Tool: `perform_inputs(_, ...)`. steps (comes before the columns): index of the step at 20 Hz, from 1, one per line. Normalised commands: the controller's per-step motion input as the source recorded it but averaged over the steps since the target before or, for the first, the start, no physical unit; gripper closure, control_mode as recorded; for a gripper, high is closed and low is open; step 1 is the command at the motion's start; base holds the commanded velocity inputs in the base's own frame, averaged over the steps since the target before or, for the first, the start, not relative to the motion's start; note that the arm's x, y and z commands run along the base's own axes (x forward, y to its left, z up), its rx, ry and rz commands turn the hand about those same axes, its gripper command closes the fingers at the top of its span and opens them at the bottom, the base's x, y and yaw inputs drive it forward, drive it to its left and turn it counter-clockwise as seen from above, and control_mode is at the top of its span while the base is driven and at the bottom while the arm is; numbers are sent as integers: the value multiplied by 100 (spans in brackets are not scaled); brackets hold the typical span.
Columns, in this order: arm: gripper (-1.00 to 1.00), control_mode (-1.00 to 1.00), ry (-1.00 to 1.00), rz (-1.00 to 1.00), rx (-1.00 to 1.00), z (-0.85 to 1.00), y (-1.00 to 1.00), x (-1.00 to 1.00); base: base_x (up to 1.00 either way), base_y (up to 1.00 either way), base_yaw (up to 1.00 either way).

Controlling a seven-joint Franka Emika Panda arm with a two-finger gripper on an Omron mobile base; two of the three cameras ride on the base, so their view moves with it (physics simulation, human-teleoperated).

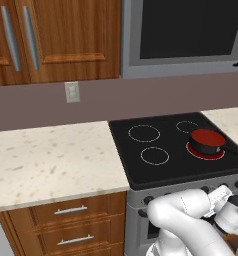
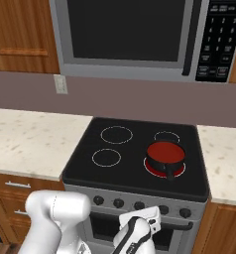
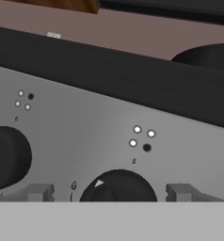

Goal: Wait until the marinara sauce is simmered to a deep red color and then turn off the stove.

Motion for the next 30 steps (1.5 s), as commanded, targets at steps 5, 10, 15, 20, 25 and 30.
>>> perform_inputs(5, 100, -100, 0, 0, 0, 0, 0, 0, 0, 0, 0)
perform_inputs(10, 100, -100, 0, 0, 0, 0, 0, 0, 0, 0, 0)
perform_inputs(15, 100, -100, 1, -8, 19, 0, -4, 0, 0, 0, 0)
perform_inputs(20, 100, -100, 6, -26, 28, -7, -9, 0, 0, 0, 0)
perform_inputs(25, 100, -100, 8, -27, 31, -20, -15, 0, 0, 0, 0)
perform_inputs(30, 100, -100, 6, -29, 30, -29, -17, 0, 0, 0, 0)
